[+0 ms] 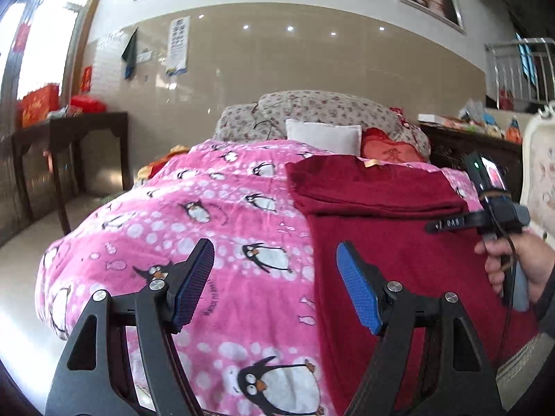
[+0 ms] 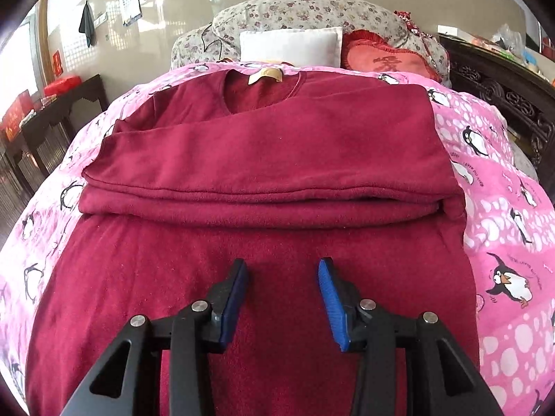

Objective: Fold small clothes

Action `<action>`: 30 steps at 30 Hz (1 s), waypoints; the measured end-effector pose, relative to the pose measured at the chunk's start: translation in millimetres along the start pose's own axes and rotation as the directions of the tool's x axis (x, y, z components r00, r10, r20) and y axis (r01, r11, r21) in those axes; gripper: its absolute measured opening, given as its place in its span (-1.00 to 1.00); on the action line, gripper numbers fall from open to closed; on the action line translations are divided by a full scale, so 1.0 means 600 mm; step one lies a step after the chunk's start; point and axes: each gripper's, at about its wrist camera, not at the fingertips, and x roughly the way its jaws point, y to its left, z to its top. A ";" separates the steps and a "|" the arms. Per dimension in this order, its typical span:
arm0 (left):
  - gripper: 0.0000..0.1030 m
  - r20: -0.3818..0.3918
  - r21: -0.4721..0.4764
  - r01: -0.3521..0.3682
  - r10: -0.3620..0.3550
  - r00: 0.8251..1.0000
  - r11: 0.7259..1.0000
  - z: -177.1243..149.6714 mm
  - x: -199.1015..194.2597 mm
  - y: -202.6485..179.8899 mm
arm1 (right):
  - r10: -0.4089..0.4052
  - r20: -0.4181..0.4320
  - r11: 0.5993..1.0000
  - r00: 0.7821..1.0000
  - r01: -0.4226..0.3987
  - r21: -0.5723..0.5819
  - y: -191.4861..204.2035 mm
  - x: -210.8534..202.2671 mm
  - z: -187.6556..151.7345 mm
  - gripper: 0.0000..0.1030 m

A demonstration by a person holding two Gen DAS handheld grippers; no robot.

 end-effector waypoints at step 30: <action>0.43 0.008 0.010 -0.010 0.010 1.000 1.000 -0.009 0.002 -0.008 | 0.007 0.005 1.000 1.000 -0.007 0.005 -0.003 -0.001 0.000 -0.17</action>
